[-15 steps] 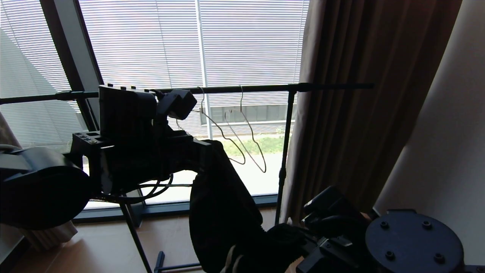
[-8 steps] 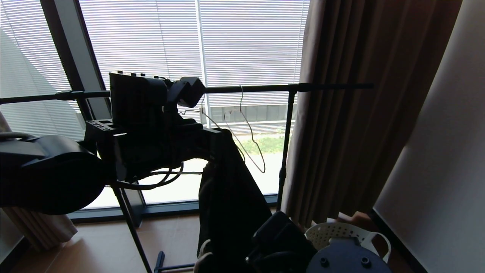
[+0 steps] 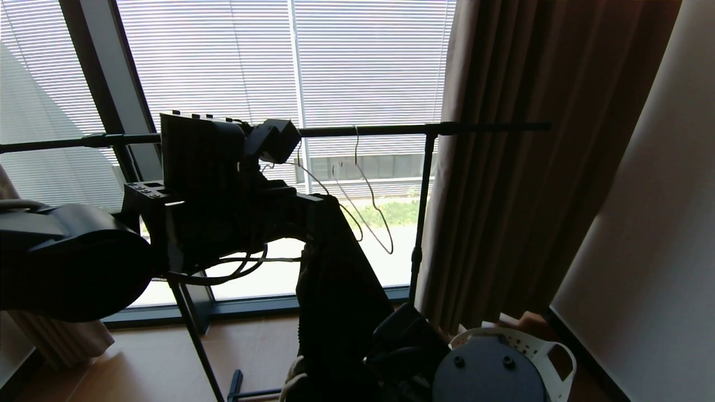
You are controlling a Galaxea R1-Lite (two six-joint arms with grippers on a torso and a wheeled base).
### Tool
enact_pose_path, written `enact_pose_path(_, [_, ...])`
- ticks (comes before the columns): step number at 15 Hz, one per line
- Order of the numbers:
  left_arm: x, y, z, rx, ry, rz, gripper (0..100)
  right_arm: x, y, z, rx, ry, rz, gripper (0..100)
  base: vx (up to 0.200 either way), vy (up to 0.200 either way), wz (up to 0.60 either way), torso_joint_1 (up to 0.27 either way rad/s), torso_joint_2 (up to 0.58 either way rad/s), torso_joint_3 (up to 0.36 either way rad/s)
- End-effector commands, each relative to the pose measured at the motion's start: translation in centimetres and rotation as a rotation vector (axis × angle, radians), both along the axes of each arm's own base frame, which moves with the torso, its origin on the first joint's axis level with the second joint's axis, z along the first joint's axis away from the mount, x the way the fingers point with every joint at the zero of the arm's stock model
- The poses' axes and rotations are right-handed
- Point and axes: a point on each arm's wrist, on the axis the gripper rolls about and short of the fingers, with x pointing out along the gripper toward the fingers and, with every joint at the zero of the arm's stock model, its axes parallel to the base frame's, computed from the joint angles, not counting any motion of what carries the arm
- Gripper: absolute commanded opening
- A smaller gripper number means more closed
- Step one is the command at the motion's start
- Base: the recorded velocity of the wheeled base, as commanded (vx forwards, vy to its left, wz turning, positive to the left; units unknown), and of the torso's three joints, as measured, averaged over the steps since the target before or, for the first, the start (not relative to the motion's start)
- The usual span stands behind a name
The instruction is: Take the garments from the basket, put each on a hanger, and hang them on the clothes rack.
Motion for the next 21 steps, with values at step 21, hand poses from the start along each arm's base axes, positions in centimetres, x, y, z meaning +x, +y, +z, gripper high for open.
enact_pose_path(21, [-10.7,0.8,-8.8,0.212,0.288,-0.209,0,19.4,7.7,6.0,0.189,-0.056,-0.349,0,0.0,0.0,0.0,0.0,0.0,0.0])
